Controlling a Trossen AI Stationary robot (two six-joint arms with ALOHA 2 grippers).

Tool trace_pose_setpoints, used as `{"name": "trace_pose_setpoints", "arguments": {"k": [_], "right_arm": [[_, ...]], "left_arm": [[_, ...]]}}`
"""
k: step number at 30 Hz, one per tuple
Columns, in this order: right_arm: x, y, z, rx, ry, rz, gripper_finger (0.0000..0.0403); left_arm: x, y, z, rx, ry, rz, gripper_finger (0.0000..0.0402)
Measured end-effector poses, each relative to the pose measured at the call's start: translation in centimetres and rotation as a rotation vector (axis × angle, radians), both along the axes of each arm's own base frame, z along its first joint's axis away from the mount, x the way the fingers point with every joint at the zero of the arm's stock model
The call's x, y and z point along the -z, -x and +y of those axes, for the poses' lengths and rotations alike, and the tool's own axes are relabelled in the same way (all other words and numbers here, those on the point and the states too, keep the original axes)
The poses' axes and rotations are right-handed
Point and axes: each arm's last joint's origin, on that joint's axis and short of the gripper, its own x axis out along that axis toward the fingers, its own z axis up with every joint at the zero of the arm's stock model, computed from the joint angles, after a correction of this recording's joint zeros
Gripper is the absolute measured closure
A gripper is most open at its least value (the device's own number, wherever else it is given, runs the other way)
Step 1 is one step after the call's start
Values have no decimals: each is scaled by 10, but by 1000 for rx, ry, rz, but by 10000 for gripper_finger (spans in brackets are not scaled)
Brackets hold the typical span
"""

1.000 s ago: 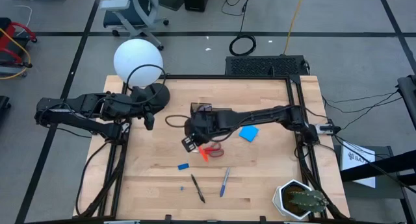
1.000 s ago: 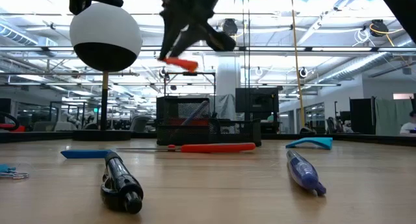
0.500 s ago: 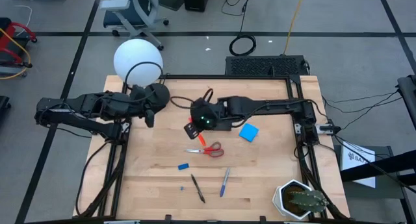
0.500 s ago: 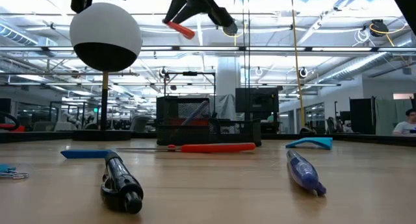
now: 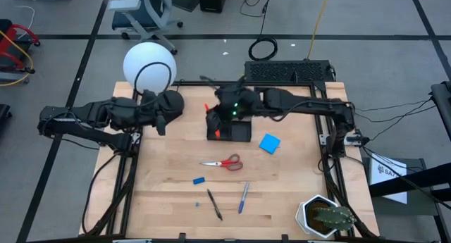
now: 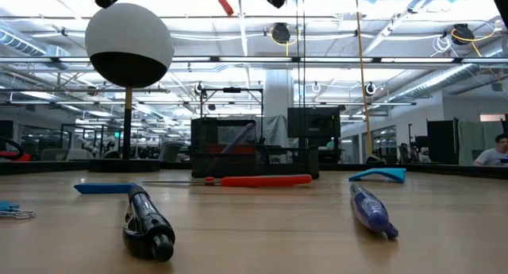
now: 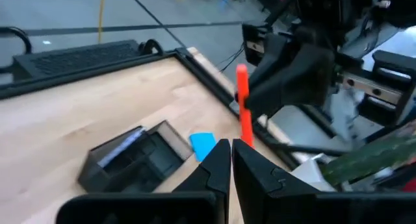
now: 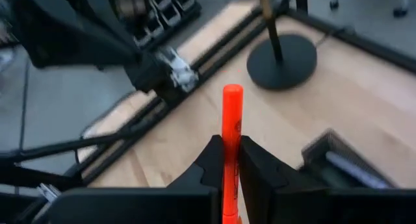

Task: Pick and place office supplies into organizer
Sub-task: Put the orange pen into the black desk organizer

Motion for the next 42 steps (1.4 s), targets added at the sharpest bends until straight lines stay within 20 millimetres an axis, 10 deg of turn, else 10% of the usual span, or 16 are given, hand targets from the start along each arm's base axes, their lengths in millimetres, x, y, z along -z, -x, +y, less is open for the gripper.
{"name": "trace_pose_setpoints", "arguments": {"k": [28, 42], "right_arm": [[-41, 12, -9, -204, 27, -251, 382], [-53, 10, -13, -168, 50, -365, 382]], "left_arm": [[1, -52, -11, 281, -39, -93, 376], [-5, -42, -11, 324, -135, -115, 207]]}}
